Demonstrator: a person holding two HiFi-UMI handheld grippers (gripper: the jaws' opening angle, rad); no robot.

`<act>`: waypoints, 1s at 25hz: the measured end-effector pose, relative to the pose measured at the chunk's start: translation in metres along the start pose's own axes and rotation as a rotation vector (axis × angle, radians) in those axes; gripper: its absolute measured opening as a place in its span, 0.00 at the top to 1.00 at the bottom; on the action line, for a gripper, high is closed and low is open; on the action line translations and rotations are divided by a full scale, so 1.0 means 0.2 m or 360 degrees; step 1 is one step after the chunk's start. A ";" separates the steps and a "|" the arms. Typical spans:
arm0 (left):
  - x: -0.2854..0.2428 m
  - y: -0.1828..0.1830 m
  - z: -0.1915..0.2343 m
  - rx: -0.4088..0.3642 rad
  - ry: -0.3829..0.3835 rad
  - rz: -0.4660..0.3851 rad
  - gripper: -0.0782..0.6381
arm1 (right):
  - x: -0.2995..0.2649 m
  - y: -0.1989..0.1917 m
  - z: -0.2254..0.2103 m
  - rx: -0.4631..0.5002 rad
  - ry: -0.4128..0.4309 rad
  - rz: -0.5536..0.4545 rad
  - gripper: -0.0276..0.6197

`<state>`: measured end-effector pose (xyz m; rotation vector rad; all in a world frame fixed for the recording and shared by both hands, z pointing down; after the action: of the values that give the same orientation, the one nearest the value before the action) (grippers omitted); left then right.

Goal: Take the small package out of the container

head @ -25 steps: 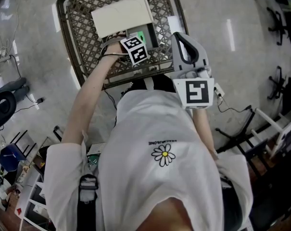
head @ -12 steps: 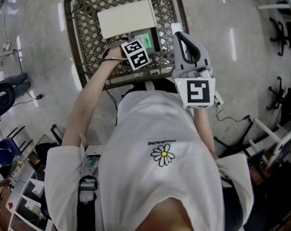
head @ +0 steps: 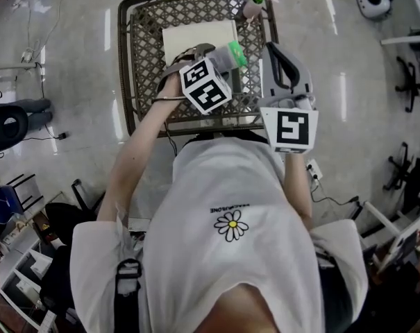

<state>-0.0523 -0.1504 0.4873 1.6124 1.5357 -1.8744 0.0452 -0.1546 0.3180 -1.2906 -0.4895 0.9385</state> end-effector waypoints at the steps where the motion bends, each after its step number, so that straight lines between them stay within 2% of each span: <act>1: 0.05 0.05 0.04 0.0054 0.0045 -0.0051 0.42 | -0.01 0.02 -0.01 0.0005 0.0005 -0.0023 0.91; 5: 0.26 0.19 0.18 0.0302 0.0234 -0.0301 0.42 | -0.05 0.10 -0.01 0.0050 0.0006 -0.0092 0.91; 9: 0.51 0.28 0.30 0.0545 0.0485 -0.0662 0.42 | -0.08 0.16 0.00 0.0044 0.0000 -0.0152 0.91; 12: 0.70 0.30 0.35 0.0670 0.0663 -0.0900 0.42 | -0.08 0.19 0.02 0.0032 0.0017 -0.0185 0.91; 15: 0.86 0.31 0.36 0.0729 0.0818 -0.1151 0.42 | -0.09 0.20 0.04 0.0053 0.0040 -0.0189 0.91; 18: 0.97 0.28 0.34 0.0776 0.0957 -0.1294 0.42 | -0.08 0.19 0.07 0.0045 0.0052 -0.0188 0.91; 20: 1.00 0.25 0.33 0.0858 0.1020 -0.1366 0.42 | -0.07 0.18 0.08 0.0013 0.0053 -0.0196 0.91; 25: 1.06 0.15 0.30 0.1016 0.1172 -0.1485 0.42 | -0.06 0.18 0.12 -0.0007 0.0072 -0.0213 0.91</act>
<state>-0.1436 -0.1210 0.2867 2.2804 2.4889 -2.5868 0.0094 -0.1510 0.2927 -1.2642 -0.5359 0.7952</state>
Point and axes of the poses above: the fingertips, and each gripper's own axes: x backward along the fingers, z to its left, y out of its top, the point moved 4 cm from there along x, backward along the fingers, and after that the axes turned 2 degrees about -z, right-handed, at the moved point
